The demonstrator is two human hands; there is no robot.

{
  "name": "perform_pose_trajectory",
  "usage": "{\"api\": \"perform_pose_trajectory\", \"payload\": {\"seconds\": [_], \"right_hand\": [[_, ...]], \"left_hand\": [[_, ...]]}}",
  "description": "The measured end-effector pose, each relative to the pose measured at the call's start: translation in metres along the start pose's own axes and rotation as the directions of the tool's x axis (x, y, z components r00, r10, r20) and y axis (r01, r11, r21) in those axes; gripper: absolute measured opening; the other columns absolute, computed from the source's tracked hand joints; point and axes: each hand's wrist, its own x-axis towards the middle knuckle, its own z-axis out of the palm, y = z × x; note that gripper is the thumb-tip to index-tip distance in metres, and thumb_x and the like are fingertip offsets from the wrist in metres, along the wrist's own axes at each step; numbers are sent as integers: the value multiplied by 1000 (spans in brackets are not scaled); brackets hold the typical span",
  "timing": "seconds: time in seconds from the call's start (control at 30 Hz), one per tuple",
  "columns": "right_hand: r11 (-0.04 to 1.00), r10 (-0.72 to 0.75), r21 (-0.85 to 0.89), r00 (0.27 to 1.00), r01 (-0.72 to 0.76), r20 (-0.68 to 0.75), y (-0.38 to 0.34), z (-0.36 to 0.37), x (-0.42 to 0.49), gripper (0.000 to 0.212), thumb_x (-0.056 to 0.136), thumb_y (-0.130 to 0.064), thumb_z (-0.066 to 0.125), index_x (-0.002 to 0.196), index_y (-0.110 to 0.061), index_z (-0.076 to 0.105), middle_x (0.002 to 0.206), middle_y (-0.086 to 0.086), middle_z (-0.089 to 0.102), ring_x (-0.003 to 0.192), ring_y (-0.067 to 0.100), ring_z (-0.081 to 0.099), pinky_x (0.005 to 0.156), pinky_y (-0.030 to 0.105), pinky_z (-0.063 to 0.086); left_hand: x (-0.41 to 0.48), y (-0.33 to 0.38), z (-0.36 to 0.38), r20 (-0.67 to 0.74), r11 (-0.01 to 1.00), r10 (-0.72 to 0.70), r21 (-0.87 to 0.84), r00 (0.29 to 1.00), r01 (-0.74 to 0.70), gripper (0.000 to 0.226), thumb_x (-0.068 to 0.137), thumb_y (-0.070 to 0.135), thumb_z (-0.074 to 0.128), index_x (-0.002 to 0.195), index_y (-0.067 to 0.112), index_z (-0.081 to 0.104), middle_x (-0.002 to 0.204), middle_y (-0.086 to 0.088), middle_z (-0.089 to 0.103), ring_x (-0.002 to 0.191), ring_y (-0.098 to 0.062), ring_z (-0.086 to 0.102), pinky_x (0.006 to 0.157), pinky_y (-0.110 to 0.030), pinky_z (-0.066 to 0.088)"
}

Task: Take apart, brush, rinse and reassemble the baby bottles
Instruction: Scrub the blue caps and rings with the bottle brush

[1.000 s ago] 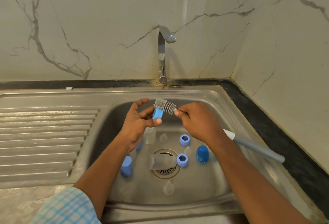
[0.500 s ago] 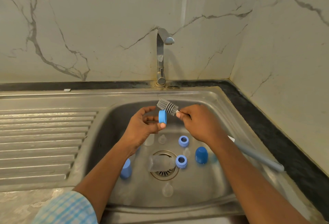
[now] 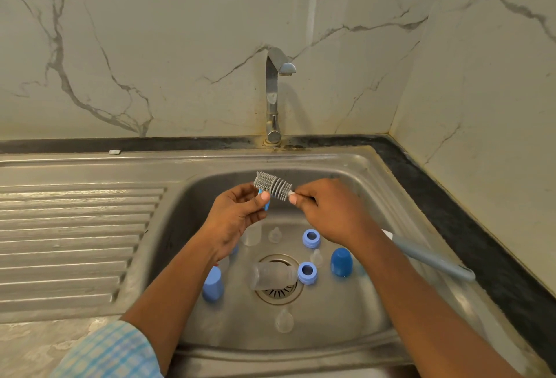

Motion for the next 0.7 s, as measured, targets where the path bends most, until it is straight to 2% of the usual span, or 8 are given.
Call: {"api": "perform_pose_trajectory", "payload": {"seconds": [0.13,0.33,0.53,0.7], "right_hand": [[999,42,-18,999,-43,-19,1,-3,1,45,100,-34,51,57,-23,42,51,-2,40,51,15,38,51,31,28],[993,105,-57,993,-108,-63,7,0,5,48,101,-35,49,56,-24,36,54,-3,41,55,18,42,51,31,26],[998,32,-57,999,-31,21,-3,-2,-1,47,100,-35,50,56,-28,38,52,-4,43,50,11,39,50,29,26],[995,72,-60,997,-74,-37,2,0,4,47,101,-36,48,56,-26,38,53,-4,43,53,14,41,51,30,27]], "left_hand": [[2,0,-1,-42,998,43,-48,998,-45,71,57,1,78,121,15,52,102,-10,74,93,-20,72,81,-34,55],[0,1,5,17,993,82,-85,997,-80,76,52,-13,73,116,19,48,98,-8,75,89,-18,72,70,-27,59],[2,3,-4,-114,991,118,-49,986,-125,74,71,-27,65,127,16,44,101,-11,72,89,-17,72,76,-28,60],[0,3,-2,-44,993,115,-30,992,-117,78,66,-28,67,125,18,44,101,-8,74,95,-20,71,76,-28,61]]}}
